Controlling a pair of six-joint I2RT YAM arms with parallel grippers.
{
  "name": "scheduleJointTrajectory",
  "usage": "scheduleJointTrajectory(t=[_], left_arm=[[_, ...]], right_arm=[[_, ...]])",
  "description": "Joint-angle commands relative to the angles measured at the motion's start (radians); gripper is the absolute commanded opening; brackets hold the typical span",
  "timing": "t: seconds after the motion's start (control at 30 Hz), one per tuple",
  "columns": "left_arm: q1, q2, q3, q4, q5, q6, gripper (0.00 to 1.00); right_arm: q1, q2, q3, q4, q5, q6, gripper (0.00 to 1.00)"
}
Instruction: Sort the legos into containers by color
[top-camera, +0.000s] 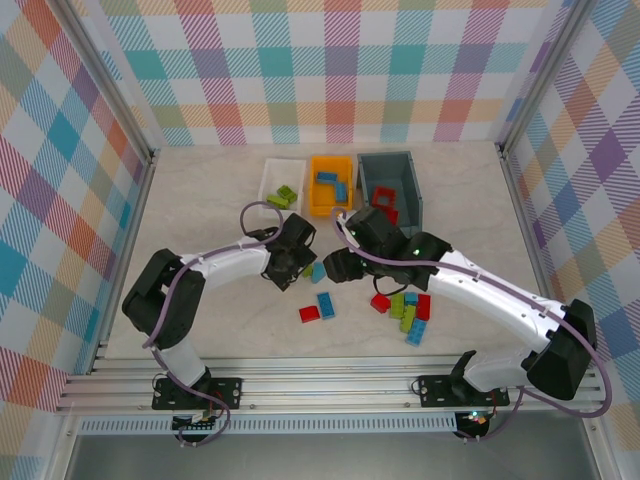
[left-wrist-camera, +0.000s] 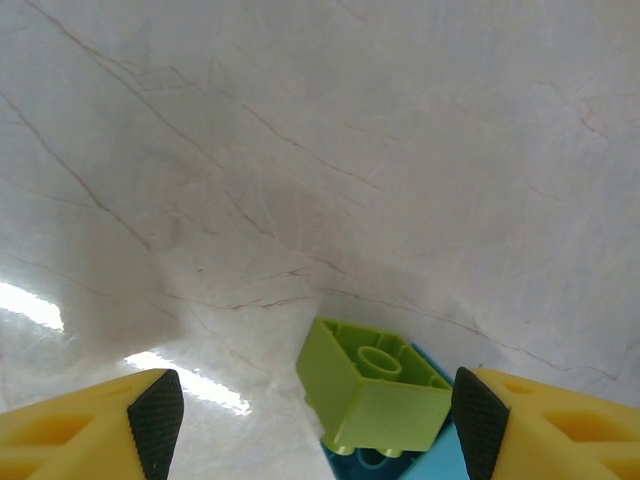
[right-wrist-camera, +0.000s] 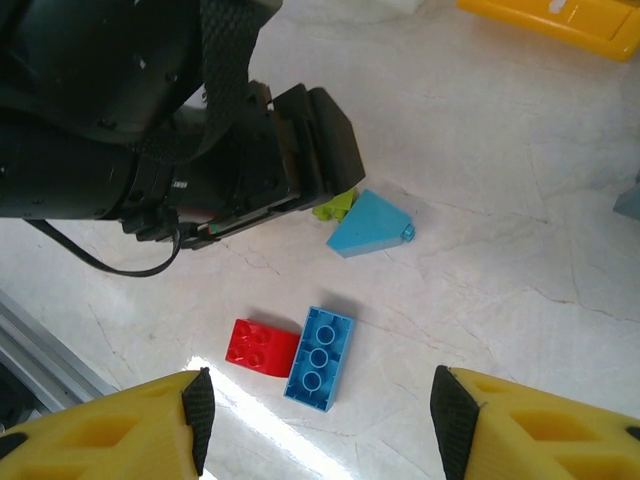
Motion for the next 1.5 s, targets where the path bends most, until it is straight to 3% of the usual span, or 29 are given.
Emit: scheduleJointTrajectory(t=[0.0,0.33,0.8,1.1,1.27,1.47], left_arm=[[0.007,0.022,0.034,-0.009,-0.001,-0.014,0.73],[-0.001,0.108,0.080,-0.014,0.053,0.025,0.72],[-0.043,0.089,0.029,0.012,0.063,0.023,0.58],[-0.044,0.059,0.021,0.001,0.001,0.041,0.39],[0.004,0.010,0.061,-0.053,-0.030,0.106,0.37],[0.163,0.011,0.255,-0.134,0.013,0.293,0.36]], right_arm=[[0.009,-0.006,-0.011,0.015,-0.001,0.025,0.62],[0.011,0.000,-0.011,0.012,0.006,0.032,0.61],[0.011,-0.001,-0.016,0.010,0.019,0.046,0.61],[0.011,-0.009,-0.021,0.019,0.002,0.052,0.61],[0.011,-0.037,-0.020,0.055,-0.041,0.048,0.61],[-0.006,-0.030,0.049,0.136,-0.047,0.063,0.61]])
